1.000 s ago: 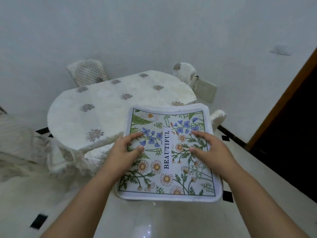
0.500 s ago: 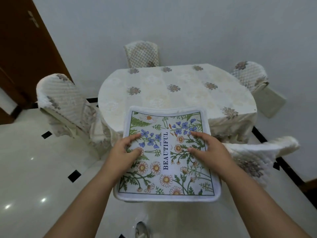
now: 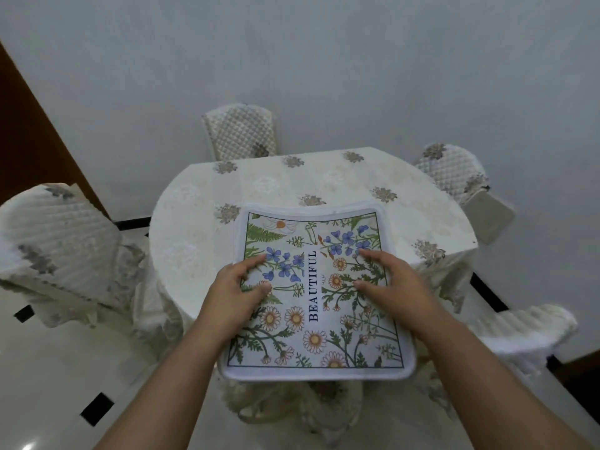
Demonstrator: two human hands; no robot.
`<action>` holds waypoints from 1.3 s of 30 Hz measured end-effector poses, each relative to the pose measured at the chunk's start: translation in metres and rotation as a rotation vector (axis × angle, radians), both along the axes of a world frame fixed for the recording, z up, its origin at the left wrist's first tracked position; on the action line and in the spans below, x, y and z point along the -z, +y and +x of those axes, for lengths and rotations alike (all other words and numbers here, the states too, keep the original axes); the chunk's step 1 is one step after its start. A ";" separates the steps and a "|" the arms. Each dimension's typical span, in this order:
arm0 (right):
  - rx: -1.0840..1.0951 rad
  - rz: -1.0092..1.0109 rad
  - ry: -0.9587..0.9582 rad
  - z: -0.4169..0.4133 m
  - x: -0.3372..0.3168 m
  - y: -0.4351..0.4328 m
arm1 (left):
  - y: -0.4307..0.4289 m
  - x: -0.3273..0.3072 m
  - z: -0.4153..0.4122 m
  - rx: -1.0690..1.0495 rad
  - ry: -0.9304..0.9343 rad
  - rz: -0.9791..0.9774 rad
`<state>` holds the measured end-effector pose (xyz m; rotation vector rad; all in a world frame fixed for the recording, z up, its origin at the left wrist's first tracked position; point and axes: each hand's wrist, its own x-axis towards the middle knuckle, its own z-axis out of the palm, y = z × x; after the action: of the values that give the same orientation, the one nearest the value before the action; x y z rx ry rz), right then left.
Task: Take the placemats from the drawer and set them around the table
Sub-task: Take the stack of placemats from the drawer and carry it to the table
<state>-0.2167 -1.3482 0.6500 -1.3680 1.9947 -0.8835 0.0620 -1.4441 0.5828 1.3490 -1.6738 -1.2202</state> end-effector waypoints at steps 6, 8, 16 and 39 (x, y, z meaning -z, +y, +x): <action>-0.002 0.017 -0.003 -0.033 0.010 -0.066 | -0.066 0.008 -0.030 0.009 -0.003 -0.011; -0.022 0.023 0.039 -0.049 0.018 -0.095 | -0.087 0.015 -0.045 -0.004 -0.002 -0.004; -0.146 0.074 0.025 -0.132 0.060 -0.231 | -0.181 0.043 -0.116 -0.121 -0.036 0.076; -0.171 0.101 0.218 -0.251 0.234 -0.598 | -0.494 0.179 -0.256 -0.279 0.008 0.189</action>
<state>-0.4673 -1.9462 0.4164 -1.6057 2.0132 -0.5706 -0.1936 -1.9384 0.4042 1.6273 -1.3352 -1.2376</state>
